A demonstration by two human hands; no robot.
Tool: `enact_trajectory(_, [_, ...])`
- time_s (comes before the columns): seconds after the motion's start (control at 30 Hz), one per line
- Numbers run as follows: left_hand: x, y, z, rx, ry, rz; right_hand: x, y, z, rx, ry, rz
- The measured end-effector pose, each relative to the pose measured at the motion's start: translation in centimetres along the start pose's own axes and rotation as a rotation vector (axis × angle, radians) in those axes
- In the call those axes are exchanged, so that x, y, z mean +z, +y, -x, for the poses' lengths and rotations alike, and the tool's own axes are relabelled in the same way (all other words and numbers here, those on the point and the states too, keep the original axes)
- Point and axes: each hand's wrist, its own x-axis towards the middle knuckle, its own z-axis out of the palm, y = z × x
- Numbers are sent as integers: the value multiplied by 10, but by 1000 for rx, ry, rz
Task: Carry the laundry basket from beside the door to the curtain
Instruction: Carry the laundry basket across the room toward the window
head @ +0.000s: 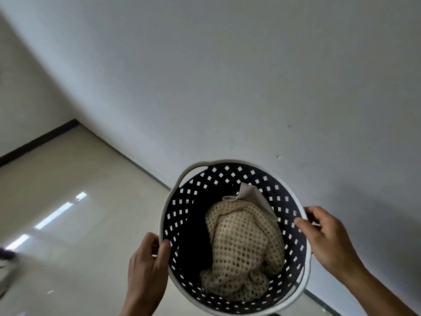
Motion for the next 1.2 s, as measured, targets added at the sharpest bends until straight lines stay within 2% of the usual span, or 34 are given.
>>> enact_trajectory(0.4, [-43,-51,-74,-302,401,-132,164,-75,-158,-167,-442,15])
enact_trajectory(0.6, [-69,-73,-107,-469,566,-138,254,-128,-204,-281,-613,11])
enact_trajectory(0.83, [-114,-120,-178,-541,666,-84,366,-181,-240,-294,-707,15])
enact_trajectory(1.2, [-231,-180,-373,-450,595,-79,519,-299,-310,-286,-631,-32])
